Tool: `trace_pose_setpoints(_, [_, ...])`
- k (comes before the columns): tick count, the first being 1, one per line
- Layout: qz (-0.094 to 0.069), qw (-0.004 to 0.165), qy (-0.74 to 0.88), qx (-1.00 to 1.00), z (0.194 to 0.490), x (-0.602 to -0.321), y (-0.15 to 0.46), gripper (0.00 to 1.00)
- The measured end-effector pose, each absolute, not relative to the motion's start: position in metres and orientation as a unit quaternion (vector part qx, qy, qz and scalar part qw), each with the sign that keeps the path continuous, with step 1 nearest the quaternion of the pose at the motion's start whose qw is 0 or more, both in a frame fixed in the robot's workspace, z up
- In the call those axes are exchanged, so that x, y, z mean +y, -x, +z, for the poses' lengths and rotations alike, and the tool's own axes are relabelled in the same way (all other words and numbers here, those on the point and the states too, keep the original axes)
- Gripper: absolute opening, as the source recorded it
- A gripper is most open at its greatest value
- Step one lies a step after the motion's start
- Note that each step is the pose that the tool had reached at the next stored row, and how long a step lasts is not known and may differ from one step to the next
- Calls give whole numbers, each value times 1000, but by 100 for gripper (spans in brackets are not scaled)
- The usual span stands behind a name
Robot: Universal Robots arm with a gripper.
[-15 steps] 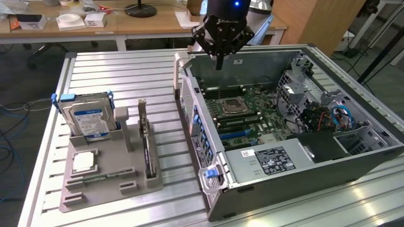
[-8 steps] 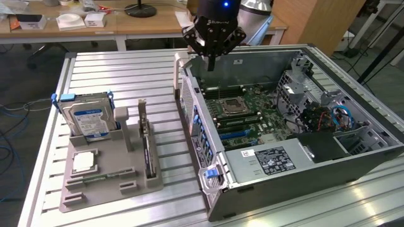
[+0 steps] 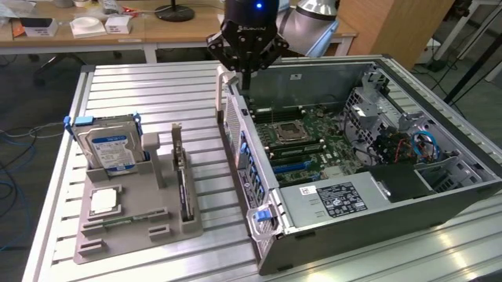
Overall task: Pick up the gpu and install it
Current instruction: 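Reach for the gpu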
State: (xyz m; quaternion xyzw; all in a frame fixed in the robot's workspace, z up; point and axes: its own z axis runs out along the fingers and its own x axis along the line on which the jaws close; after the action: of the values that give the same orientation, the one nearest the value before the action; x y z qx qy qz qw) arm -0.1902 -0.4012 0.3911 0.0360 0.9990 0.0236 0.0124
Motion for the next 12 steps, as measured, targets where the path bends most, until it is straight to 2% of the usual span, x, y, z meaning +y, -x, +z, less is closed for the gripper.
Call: trace_pose_setpoints(12, [23, 12, -36, 999, 390, -408, 233, 11])
